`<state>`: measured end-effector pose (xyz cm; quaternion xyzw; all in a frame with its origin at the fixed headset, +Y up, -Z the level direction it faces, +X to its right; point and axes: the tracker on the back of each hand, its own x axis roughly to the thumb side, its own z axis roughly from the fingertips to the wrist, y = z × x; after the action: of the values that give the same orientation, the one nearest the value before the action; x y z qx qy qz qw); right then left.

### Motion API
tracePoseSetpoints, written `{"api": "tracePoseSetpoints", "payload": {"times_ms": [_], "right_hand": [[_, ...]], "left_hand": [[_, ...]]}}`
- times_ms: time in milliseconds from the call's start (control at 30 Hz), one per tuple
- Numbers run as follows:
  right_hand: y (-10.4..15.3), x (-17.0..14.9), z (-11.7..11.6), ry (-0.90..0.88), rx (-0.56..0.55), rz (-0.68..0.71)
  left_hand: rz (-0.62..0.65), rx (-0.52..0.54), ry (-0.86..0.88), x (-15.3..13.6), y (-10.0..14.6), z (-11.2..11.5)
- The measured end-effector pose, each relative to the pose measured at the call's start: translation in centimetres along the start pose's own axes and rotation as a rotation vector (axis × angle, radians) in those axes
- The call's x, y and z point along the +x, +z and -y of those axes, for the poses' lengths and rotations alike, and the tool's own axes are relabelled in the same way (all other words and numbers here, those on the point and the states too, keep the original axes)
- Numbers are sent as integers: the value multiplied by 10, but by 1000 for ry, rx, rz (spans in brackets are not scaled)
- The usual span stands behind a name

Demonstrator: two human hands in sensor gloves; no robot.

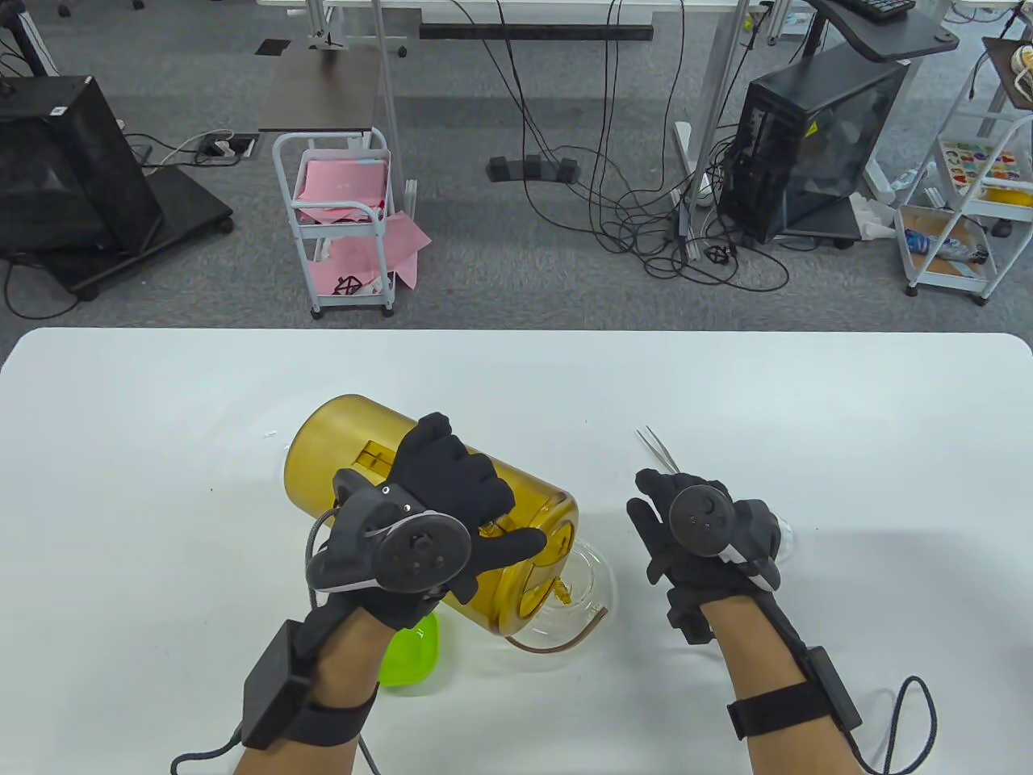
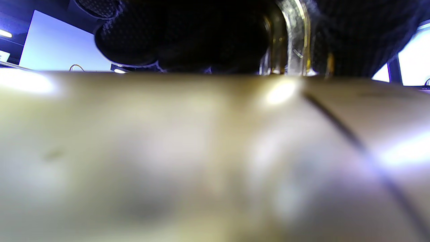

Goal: Make chrysanthemum tea

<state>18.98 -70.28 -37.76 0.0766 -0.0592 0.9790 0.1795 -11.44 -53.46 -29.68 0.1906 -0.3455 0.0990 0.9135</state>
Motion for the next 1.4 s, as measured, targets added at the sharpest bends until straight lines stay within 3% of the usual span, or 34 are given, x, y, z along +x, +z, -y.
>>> {"api": "tracePoseSetpoints", "payload": {"times_ms": [1400], "right_hand": [[0, 1, -1, 5, 6, 1]], "left_hand": [[8, -1, -5, 4, -1, 0]]}}
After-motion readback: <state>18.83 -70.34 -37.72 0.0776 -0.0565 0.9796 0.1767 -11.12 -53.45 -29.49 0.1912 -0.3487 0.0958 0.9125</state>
